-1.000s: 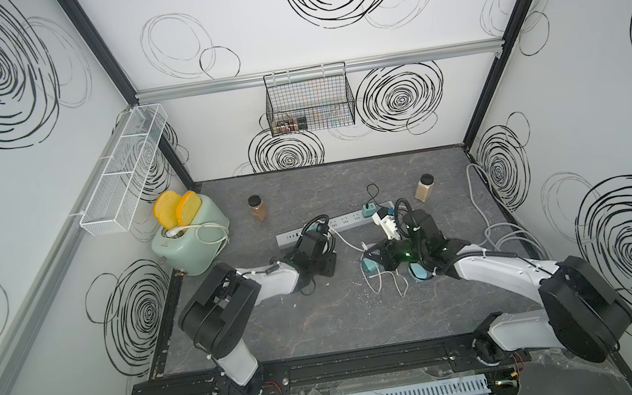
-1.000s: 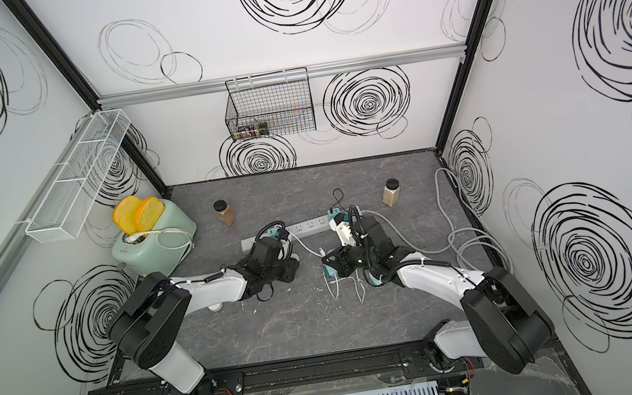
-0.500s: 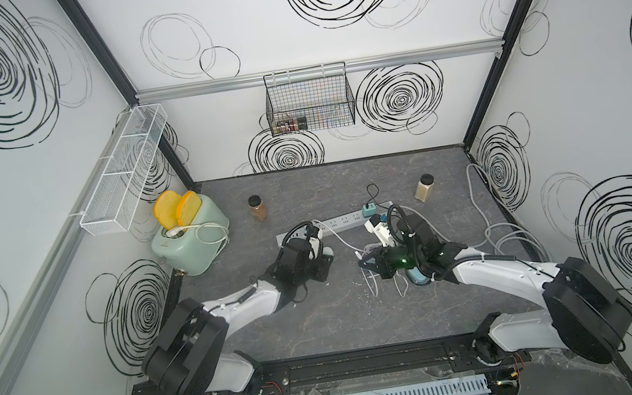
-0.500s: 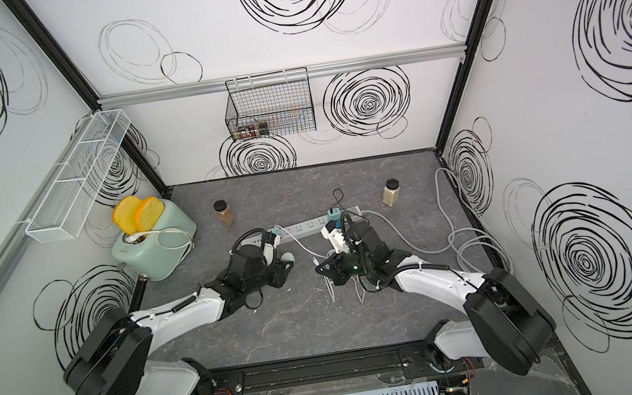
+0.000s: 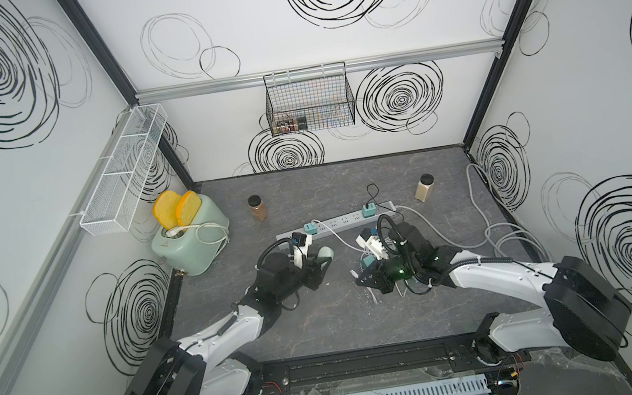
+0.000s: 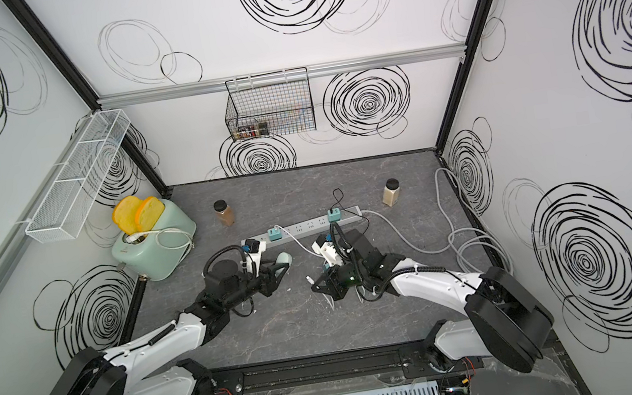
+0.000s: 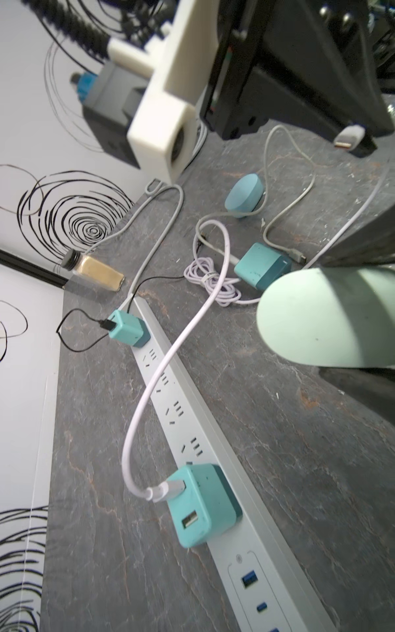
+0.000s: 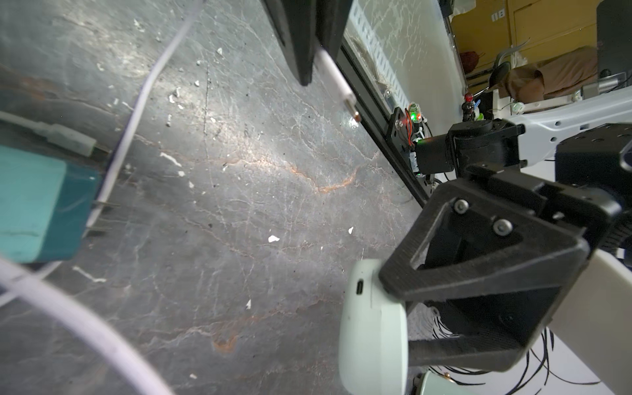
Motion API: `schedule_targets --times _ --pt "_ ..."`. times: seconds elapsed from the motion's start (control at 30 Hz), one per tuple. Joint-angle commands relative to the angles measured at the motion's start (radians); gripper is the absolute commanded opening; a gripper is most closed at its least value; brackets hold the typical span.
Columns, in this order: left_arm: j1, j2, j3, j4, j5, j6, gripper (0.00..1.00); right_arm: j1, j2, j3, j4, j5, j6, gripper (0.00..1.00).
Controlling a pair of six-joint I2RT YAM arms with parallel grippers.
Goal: Charge the bluetooth headset
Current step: Pick up the bluetooth headset from the center of the board, then insert the charging cable into the bluetooth headset.
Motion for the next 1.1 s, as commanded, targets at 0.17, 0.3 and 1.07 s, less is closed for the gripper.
schedule_targets --times 0.17,0.3,1.07 --pt "-0.069 -0.092 -0.04 0.143 0.031 0.096 0.32 0.023 0.054 0.104 -0.116 -0.002 -0.017 0.01" --pt "-0.092 -0.118 -0.04 0.109 0.009 0.13 0.32 0.036 0.069 0.131 -0.141 0.024 -0.017 0.01" --pt "-0.138 -0.124 -0.036 0.058 -0.048 0.209 0.32 0.055 0.084 0.212 -0.225 0.066 -0.028 0.02"
